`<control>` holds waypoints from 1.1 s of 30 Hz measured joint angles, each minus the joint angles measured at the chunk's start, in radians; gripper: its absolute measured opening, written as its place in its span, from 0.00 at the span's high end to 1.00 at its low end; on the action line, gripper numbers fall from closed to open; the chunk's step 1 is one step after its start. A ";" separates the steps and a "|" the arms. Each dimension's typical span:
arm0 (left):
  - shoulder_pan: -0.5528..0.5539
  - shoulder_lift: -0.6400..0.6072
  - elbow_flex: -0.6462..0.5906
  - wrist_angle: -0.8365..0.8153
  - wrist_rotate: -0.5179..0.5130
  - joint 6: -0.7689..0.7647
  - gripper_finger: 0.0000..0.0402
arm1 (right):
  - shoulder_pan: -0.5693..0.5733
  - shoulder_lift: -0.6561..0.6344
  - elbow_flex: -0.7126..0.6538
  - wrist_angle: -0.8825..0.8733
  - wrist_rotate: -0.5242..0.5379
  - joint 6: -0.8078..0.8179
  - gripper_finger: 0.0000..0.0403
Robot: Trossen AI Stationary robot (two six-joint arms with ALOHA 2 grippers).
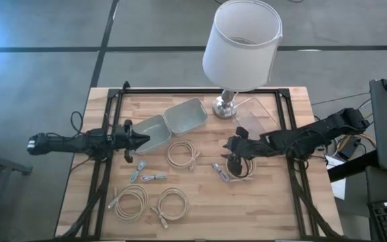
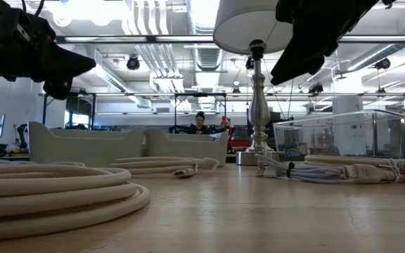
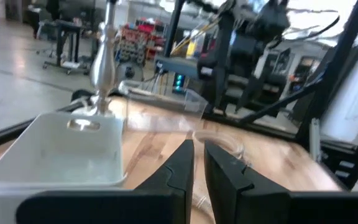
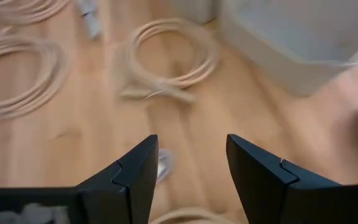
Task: Pick & Place USB Port
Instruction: Put the blue USB cable into the left white bin
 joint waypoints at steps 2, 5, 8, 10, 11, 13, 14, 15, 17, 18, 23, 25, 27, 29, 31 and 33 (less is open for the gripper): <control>0.000 0.001 0.000 0.039 0.038 0.006 0.90 | 0.001 0.010 0.001 0.000 -0.066 0.000 0.54; 0.000 0.003 0.002 0.085 0.120 0.002 0.89 | 0.001 0.017 0.004 0.001 -0.120 -0.001 0.54; -0.001 0.011 0.021 0.095 0.138 0.000 0.85 | 0.000 0.023 0.004 -0.001 -0.123 -0.003 0.54; 0.000 0.023 0.041 0.099 0.138 0.000 0.80 | 0.001 0.023 0.004 -0.003 -0.125 -0.004 0.54; -0.001 0.032 0.054 0.098 0.135 -0.001 0.78 | 0.001 0.023 0.004 -0.001 -0.125 -0.005 0.54; -0.001 0.059 0.094 0.075 0.120 -0.030 0.72 | 0.001 0.019 0.005 -0.007 -0.125 -0.007 0.54; -0.001 0.074 0.124 0.045 0.107 -0.056 0.69 | 0.001 0.018 0.005 -0.006 -0.125 -0.011 0.54; -0.001 0.089 0.157 0.001 0.102 -0.074 0.67 | 0.000 0.017 0.005 -0.004 -0.125 -0.017 0.54; 0.000 0.130 0.241 -0.124 0.099 -0.085 0.64 | 0.000 0.013 0.005 -0.006 -0.125 -0.039 0.54; 0.000 0.152 0.284 -0.193 0.099 -0.086 0.63 | 0.000 0.011 0.005 -0.005 -0.125 -0.054 0.54; -0.001 0.285 0.499 -0.481 0.095 -0.099 0.62 | 0.000 0.008 0.005 -0.004 -0.125 -0.099 0.54; -0.001 0.340 0.564 -0.533 0.094 -0.100 0.63 | 0.000 0.007 0.005 -0.004 -0.125 -0.126 0.54; -0.001 0.396 0.625 -0.563 0.096 -0.101 0.63 | 0.000 0.008 0.005 -0.004 -0.125 -0.138 0.54; -0.001 0.449 0.681 -0.605 0.103 -0.101 0.63 | -0.001 0.008 0.005 -0.005 -0.125 -0.138 0.54; -0.002 0.502 0.728 -0.663 0.104 -0.109 0.63 | -0.003 0.007 0.005 -0.006 -0.125 -0.138 0.54; -0.002 0.553 0.764 -0.725 0.104 -0.144 0.63 | -0.008 0.007 0.009 -0.008 -0.125 -0.152 0.54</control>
